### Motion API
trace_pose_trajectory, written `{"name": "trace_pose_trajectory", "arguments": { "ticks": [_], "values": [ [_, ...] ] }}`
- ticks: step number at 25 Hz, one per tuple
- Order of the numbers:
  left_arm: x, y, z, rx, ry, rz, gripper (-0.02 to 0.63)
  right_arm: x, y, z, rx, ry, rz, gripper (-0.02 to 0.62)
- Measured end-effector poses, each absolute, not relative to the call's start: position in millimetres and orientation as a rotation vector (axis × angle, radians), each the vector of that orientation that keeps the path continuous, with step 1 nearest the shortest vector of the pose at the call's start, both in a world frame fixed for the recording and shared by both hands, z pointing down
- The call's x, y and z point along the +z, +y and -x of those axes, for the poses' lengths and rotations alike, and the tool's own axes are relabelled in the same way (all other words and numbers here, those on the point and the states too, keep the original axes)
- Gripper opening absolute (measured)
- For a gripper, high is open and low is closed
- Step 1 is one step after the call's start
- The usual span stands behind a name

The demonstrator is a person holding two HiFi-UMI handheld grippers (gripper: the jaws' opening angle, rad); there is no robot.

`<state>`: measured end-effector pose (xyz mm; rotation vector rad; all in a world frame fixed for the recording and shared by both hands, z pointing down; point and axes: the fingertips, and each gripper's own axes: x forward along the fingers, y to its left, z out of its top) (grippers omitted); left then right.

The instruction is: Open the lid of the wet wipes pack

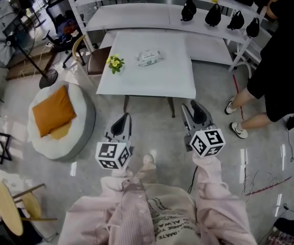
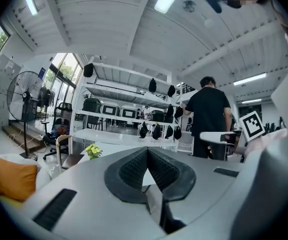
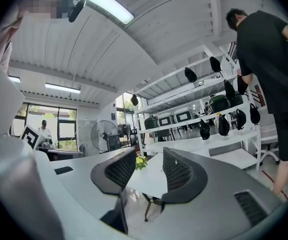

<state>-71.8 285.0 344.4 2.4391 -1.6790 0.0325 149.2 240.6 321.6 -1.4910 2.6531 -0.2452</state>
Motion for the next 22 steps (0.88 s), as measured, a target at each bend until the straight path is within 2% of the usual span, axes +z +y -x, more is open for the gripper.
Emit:
{"name": "trace_pose_trajectory", "arguments": {
  "ticks": [10, 22],
  "values": [
    [346.0, 196.9, 89.6, 0.036, -1.659, -2.432, -0.002, 323.5, 158.9, -124.8, -0.218, 2.711, 1.502, 0.138],
    [351.9, 130.8, 74.3, 0.069, -1.566, -2.482, -0.002, 336.6, 105.9, -129.6, -0.240, 2.705, 1.560, 0.138]
  ]
}}
